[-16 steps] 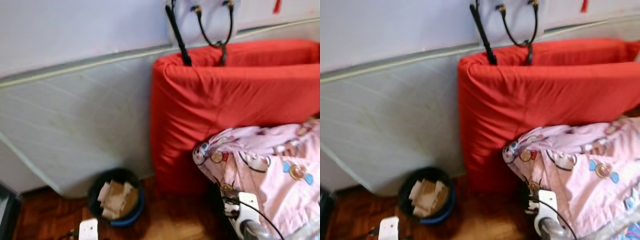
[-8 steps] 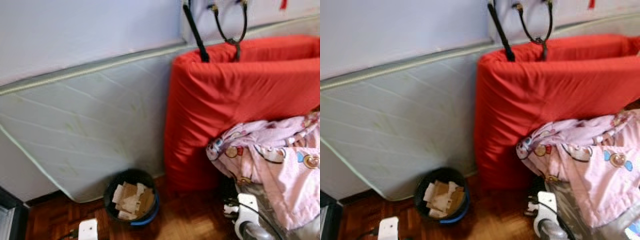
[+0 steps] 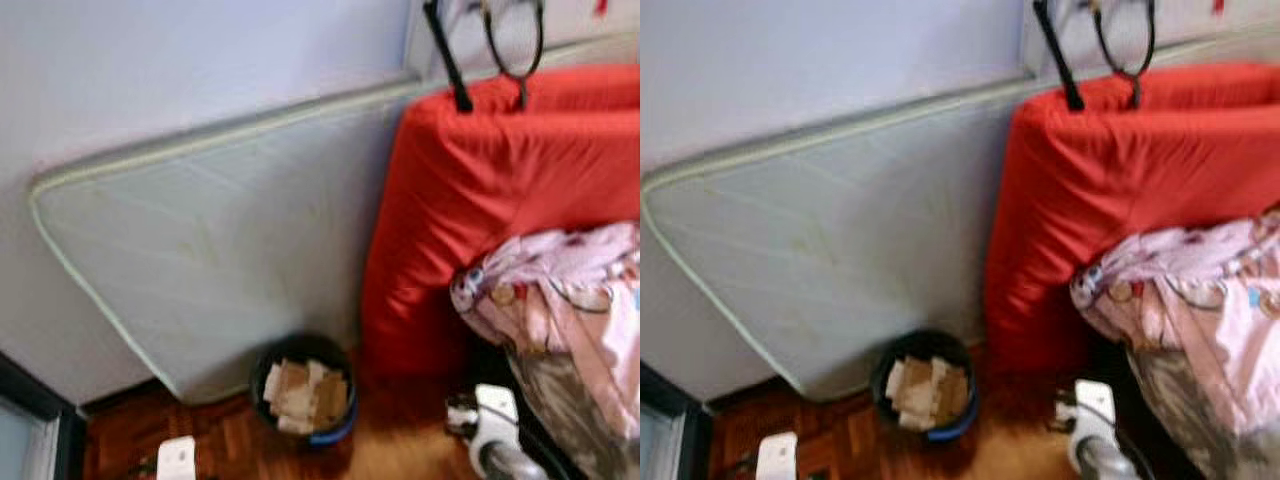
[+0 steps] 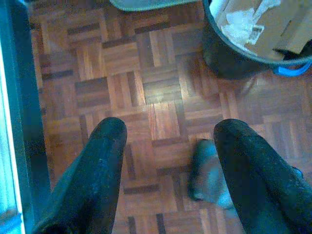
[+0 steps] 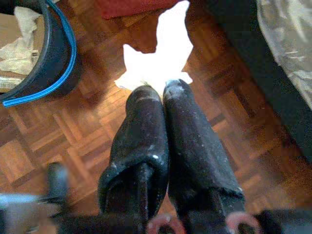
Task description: Clean up the room
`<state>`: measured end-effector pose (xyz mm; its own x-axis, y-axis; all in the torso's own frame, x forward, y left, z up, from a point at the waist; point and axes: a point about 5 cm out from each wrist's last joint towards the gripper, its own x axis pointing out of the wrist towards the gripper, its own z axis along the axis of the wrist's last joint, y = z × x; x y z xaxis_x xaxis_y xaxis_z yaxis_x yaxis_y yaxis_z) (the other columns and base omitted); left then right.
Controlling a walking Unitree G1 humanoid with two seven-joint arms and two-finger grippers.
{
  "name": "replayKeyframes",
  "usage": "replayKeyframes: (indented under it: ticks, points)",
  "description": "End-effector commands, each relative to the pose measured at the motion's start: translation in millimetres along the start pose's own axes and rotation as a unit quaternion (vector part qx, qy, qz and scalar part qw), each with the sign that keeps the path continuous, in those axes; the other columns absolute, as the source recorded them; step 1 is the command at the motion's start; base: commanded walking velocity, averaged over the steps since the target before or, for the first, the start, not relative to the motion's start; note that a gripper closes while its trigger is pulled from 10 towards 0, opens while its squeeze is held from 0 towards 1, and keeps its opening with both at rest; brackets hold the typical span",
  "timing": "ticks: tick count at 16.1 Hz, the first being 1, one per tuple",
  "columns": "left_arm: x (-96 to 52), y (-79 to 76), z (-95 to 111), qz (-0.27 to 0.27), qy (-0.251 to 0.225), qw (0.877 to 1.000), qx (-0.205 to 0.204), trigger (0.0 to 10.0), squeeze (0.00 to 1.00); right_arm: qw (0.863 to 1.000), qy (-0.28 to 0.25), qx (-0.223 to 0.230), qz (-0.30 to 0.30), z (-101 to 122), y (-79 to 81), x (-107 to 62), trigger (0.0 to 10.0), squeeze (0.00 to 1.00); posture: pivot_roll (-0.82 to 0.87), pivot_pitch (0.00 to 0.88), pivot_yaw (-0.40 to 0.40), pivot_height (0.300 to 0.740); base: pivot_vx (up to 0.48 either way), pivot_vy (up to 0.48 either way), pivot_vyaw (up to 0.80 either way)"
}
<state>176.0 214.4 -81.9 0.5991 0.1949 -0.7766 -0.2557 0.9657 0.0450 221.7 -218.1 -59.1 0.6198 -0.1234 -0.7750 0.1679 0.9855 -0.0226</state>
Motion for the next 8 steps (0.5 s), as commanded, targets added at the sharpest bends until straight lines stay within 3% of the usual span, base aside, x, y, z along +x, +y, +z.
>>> replayKeyframes:
  ticks: [1, 8]
  points:
    - [5.2, -12.5, 15.0, -0.044, 0.033, 0.998, 0.033, 10.0, 0.0, 0.998, 0.051, 0.012, 0.043, -36.7, 25.1, -4.5, 10.0, 0.0, 0.01, 0.0, 0.038, 0.74, 0.0, 0.394, 0.0]
    - [5.2, -12.4, 15.0, -0.045, 0.033, 0.998, 0.033, 10.0, 0.0, 0.998, 0.051, 0.012, 0.045, -36.7, 25.6, -4.6, 10.0, 0.0, 0.01, 0.0, 0.039, 0.74, 0.0, 0.39, 0.0]
